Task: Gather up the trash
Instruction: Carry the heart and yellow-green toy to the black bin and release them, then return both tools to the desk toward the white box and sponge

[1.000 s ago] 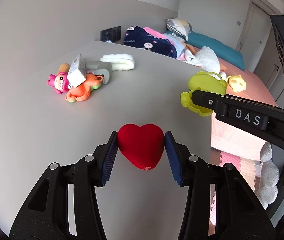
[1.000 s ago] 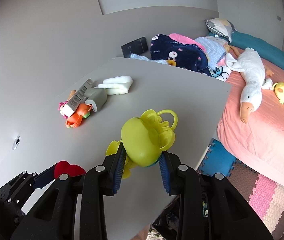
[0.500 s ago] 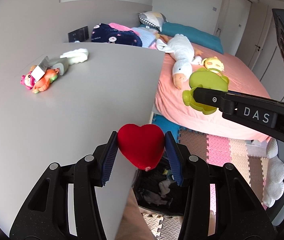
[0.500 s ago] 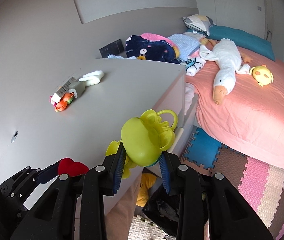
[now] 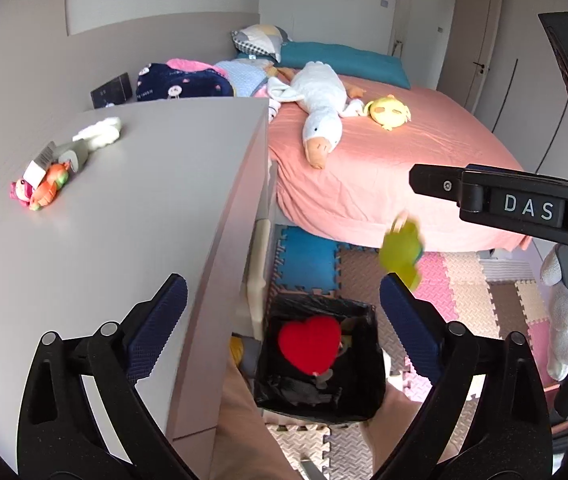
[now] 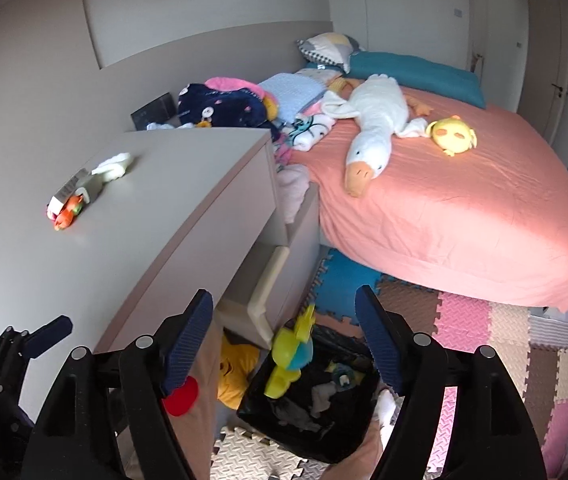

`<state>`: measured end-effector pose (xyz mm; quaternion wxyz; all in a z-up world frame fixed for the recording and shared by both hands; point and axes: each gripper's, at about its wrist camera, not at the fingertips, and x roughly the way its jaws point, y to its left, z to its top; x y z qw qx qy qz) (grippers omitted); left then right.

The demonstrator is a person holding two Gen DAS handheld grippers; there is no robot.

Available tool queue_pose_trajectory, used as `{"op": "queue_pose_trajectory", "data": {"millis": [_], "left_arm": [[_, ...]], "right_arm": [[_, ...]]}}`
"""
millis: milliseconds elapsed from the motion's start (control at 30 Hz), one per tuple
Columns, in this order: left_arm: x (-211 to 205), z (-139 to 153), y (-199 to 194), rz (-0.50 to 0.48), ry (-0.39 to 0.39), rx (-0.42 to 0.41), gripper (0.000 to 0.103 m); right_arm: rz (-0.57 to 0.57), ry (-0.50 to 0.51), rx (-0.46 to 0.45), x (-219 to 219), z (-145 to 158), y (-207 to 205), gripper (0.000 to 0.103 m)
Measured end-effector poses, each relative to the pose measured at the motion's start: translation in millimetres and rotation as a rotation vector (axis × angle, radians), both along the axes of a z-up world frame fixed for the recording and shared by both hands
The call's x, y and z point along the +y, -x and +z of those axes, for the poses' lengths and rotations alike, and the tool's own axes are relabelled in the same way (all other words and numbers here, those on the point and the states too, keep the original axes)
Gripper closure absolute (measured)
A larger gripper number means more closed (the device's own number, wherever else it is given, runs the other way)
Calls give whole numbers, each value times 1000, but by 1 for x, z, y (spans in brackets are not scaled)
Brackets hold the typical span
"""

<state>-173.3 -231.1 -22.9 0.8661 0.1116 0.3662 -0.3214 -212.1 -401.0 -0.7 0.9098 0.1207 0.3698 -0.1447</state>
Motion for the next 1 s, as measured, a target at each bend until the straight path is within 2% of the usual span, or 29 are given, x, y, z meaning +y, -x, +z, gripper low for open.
{"op": "queue_pose_trajectory", "data": {"millis": [333, 767, 1000], "left_arm": [[8, 7, -11, 36, 2, -6, 9], [37, 7, -36, 113, 9, -2, 9], [63, 6, -59, 197, 21, -3, 9]], "right_arm": [[-41, -17, -46, -11, 7, 2, 29], [33, -26, -53, 21, 7, -31, 29], [80, -29, -59, 44, 4, -56, 29]]}}
